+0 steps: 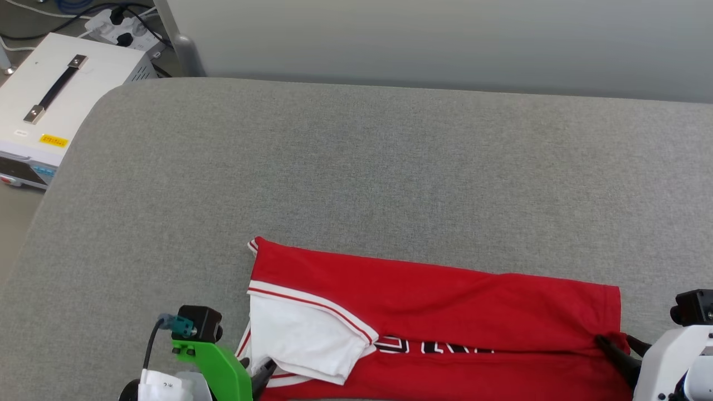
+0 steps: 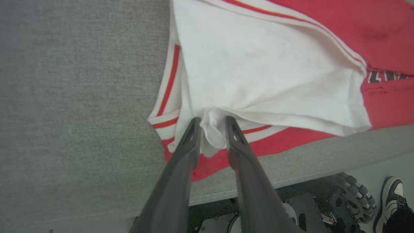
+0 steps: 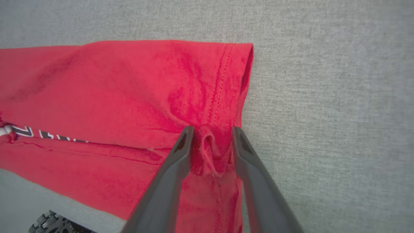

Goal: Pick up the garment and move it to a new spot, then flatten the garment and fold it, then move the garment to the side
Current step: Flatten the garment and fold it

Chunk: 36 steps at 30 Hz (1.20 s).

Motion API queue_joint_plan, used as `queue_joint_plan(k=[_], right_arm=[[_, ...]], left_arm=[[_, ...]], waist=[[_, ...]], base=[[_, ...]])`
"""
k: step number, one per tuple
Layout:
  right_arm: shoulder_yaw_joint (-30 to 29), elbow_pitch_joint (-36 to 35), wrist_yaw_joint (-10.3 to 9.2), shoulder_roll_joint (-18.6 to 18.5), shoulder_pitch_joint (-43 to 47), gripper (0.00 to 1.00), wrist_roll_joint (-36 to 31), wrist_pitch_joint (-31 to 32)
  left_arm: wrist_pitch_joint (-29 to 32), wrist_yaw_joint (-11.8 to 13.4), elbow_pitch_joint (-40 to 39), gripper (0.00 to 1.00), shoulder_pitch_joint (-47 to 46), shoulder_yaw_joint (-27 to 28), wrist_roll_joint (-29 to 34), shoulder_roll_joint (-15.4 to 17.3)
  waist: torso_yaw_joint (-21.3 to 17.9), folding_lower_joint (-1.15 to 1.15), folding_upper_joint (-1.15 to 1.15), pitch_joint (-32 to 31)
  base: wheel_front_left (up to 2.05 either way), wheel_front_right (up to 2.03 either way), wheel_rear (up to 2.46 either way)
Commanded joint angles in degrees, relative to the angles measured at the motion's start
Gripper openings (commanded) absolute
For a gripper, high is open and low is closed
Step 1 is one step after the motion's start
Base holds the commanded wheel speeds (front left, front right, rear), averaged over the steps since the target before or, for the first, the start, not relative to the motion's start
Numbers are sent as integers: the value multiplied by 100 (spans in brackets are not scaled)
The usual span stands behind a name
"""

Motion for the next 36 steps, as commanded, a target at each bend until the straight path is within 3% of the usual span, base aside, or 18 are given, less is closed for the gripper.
queue_joint_plan(k=[1,6,10,20,25,32,36], right_arm=[[13,11,-3,-96,76,100,73,-44],[-67,-243,-3,-190,103,100,173,323],[-313,-553,-3,-49,124,100,165,683],[-1431,-1009,-3,1124,13,100,-522,1603],[-2022,-793,-3,1704,-148,100,-878,1709],[-2633,-247,-3,1977,-394,100,-1082,1634],[-2786,158,-3,2021,-425,100,-1061,1738]], left_arm=[[-161,-27,29,100,-114,36,112,-58],[-667,18,-120,100,-121,300,119,-135],[-1169,151,-357,100,-177,528,298,-154],[-2807,154,-634,100,-316,785,1086,-336],[-3532,-92,-358,100,-265,1010,1213,-530],[-3652,-437,119,100,-59,1538,1706,-788],[-3654,-792,354,100,85,1947,1998,-1105]], waist=[[-2,0,0,-119],[-14,0,0,-306],[-15,0,0,-357],[53,0,0,-243],[112,0,0,-143],[210,0,0,3],[281,0,0,82]], base=[[0,0,0],[0,0,0],[0,0,0],[0,0,0],[0,0,0],[0,0,0],[0,0,0]])
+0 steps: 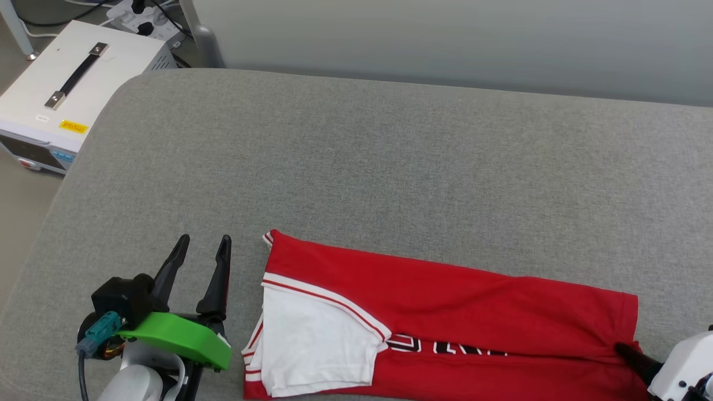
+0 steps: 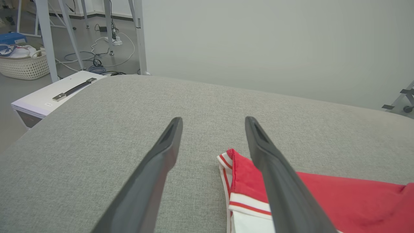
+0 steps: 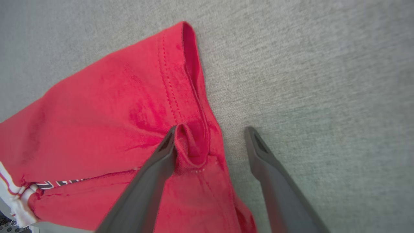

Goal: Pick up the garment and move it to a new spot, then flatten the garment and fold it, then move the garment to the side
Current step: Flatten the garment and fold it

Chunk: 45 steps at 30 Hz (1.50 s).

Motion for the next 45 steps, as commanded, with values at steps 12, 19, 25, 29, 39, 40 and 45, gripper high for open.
queue_joint_plan(k=[12,19,25,29,39,40,45], right_arm=[[528,820,-3,31,-126,100,597,-62],[972,1049,-3,32,-130,100,871,-204],[1143,1151,-3,32,-136,0,951,-385],[1083,1120,-3,32,-102,0,854,-510],[861,858,-3,-387,-11,0,818,-810],[840,842,-3,-438,-9,0,821,-828],[637,885,-3,-779,-14,0,812,-942]], left_arm=[[-33,-540,286,100,72,640,588,-514],[-33,-673,392,100,34,753,768,-656],[-33,-745,482,100,50,834,864,-732],[-33,-775,526,100,121,881,910,-763],[-33,-818,605,100,201,908,973,-810],[-33,-821,609,100,205,908,975,-815],[-34,-833,622,100,227,908,990,-834]], waist=[[70,0,0,85],[50,0,0,83],[17,0,0,-12],[-22,0,0,-125],[-95,0,0,-298],[-100,0,0,-308],[-131,0,0,-349]], base=[[0,0,0],[0,0,0],[0,0,0],[0,0,0],[0,0,0],[0,0,0],[0,0,0]])
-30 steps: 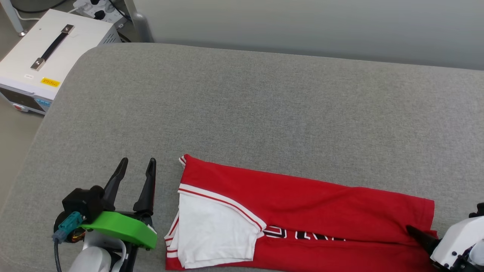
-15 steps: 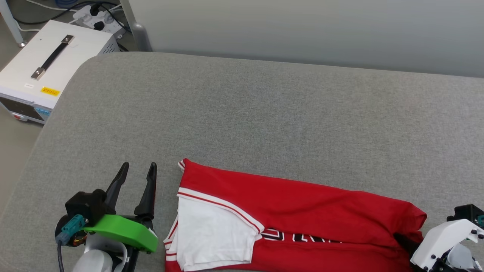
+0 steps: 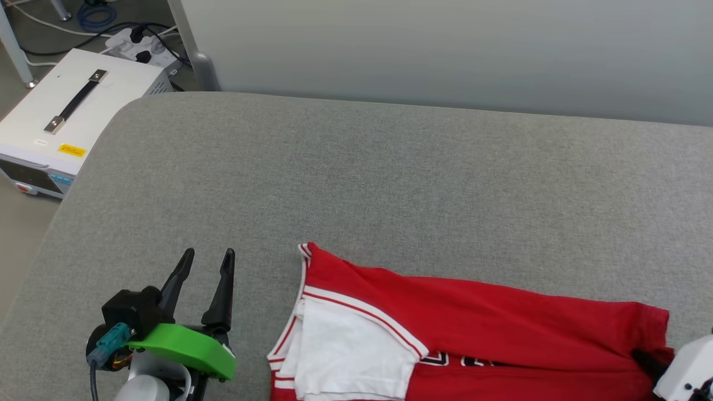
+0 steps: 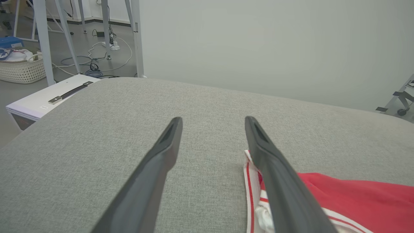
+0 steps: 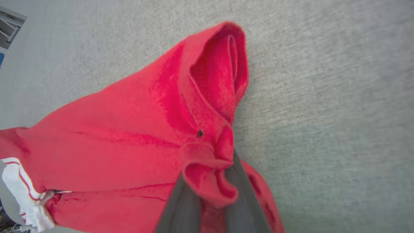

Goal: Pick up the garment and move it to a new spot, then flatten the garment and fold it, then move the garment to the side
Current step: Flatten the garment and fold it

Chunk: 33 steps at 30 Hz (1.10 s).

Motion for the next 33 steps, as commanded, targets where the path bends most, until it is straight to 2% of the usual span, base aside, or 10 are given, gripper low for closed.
queue_joint_plan(k=[1,7,13,17,18,26,33], right_arm=[[-102,36,-4,-129,21,0,-31,-78],[-409,198,-4,-355,-31,0,-162,-214],[-410,87,-4,-331,114,0,-181,-178],[-286,-280,-4,-170,284,0,-101,-37],[-134,-639,-4,-46,468,0,-65,172],[346,-1634,-4,412,834,0,122,877],[778,-2140,-4,715,873,0,595,1500]], left_arm=[[-34,-32,16,100,84,11,60,-30],[-34,-41,23,100,121,-3,76,-62],[-34,-47,56,100,225,6,62,-102],[-34,-50,60,100,284,28,49,-142],[-34,-51,54,100,324,46,53,-183],[-34,-55,51,100,427,88,76,-295],[-34,-57,32,100,413,167,80,-311]], waist=[[-9,0,0,-14],[-26,0,0,-77],[-57,0,0,-259],[-88,0,0,-361],[-107,0,0,-436],[-131,0,0,-540],[-63,0,0,-527]], base=[[0,0,0],[0,0,0],[0,0,0],[0,0,0],[0,0,0],[0,0,0],[0,0,0]])
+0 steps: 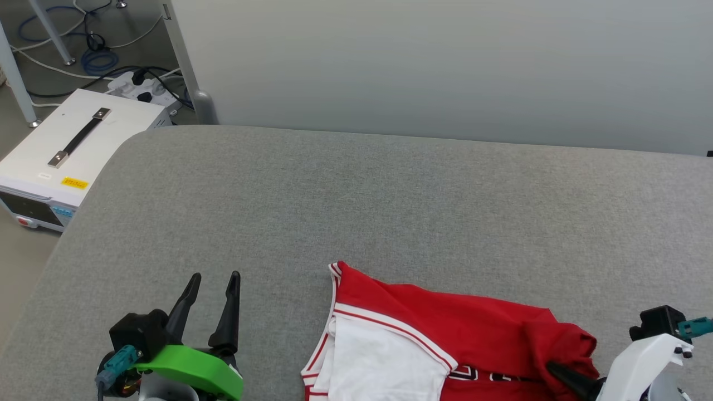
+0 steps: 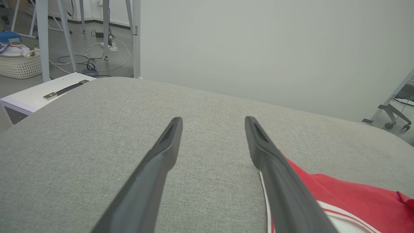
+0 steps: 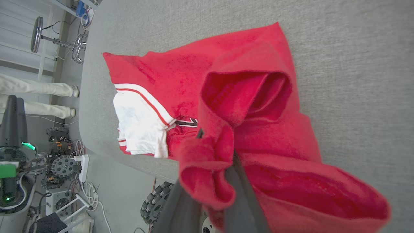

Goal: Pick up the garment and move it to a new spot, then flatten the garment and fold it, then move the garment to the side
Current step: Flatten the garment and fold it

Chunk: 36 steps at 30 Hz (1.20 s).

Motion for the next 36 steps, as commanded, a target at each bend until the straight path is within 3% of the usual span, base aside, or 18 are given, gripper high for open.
queue_joint_plan(k=[1,7,15,30,36], right_arm=[[92,-46,-3,22,52,0,156,34],[795,287,-3,28,25,0,1140,-348],[1964,1146,-3,29,-532,0,2236,-1359],[4093,3754,-3,30,-2720,0,3793,-3679],[4950,4687,-3,30,-3384,0,4108,-4265]], left_arm=[[-34,-17,-8,100,55,23,79,-26],[-34,-18,11,100,26,11,68,-35],[-34,-18,22,100,-16,-14,48,6],[-34,-18,75,100,-155,-118,3,27],[-34,-18,88,100,-187,-115,0,23]], waist=[[30,0,0,0],[167,0,0,-11],[368,0,0,25],[731,0,0,188],[795,0,0,238]], base=[[0,0,0],[0,0,0],[0,0,0],[0,0,0],[0,0,0]])
